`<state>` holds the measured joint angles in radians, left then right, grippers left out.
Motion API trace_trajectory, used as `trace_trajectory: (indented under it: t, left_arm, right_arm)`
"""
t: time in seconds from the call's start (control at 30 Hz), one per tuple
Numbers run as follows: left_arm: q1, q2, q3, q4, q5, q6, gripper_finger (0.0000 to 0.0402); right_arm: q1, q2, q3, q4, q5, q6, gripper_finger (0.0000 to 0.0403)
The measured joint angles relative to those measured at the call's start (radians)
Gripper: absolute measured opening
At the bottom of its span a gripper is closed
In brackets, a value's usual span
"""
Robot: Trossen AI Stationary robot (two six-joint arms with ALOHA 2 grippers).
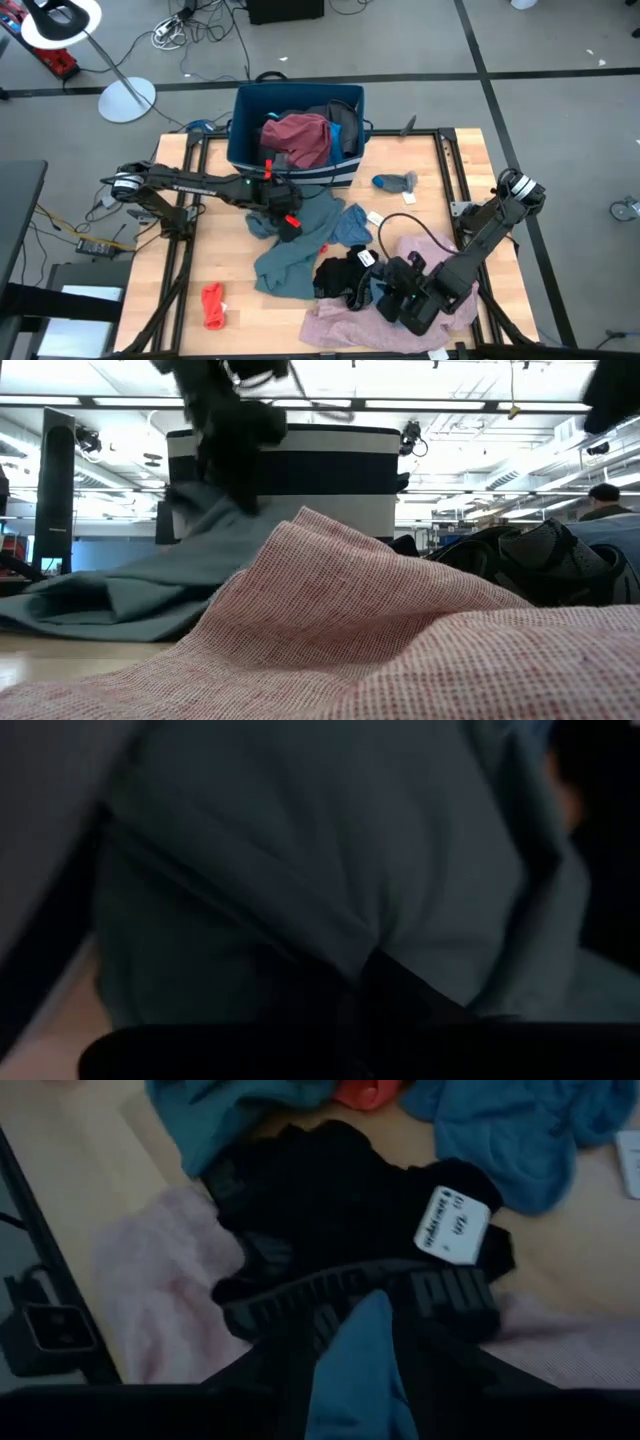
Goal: Sort clothes
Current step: Put the blue shorts into the blue bin
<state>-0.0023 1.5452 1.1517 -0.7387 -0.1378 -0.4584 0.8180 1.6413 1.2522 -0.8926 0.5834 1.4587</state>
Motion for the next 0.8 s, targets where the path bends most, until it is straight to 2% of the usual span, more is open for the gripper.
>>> trace_trajectory:
  t: [0.2, 0.47, 0.57, 0.7, 0.8]
  left_arm:
    - [-0.021, 0.000, 0.186, -0.115, -0.049, -0.006, 0.0022]
    - [-0.037, -0.002, 0.366, -0.205, -0.078, -0.055, 0.0022]
    - [-0.040, -0.002, 0.414, -0.233, -0.087, -0.079, 0.0022]
    - [-0.044, -0.002, 0.482, -0.279, -0.101, -0.107, 0.0022]
    - [-0.051, -0.002, 0.533, -0.291, -0.126, -0.120, 0.0022]
  right_arm:
    - [0.046, 0.000, -0.051, -0.029, 0.005, 0.078, 0.0124]
    - [0.096, 0.000, -0.214, 0.210, 0.005, 0.122, 0.0119]
    - [0.106, -0.005, -0.252, 0.225, 0.004, 0.122, 0.0118]
    - [0.120, -0.061, -0.297, 0.246, 0.012, 0.113, 0.0118]
    - [0.132, -0.130, -0.328, 0.236, 0.061, 0.089, 0.0118]
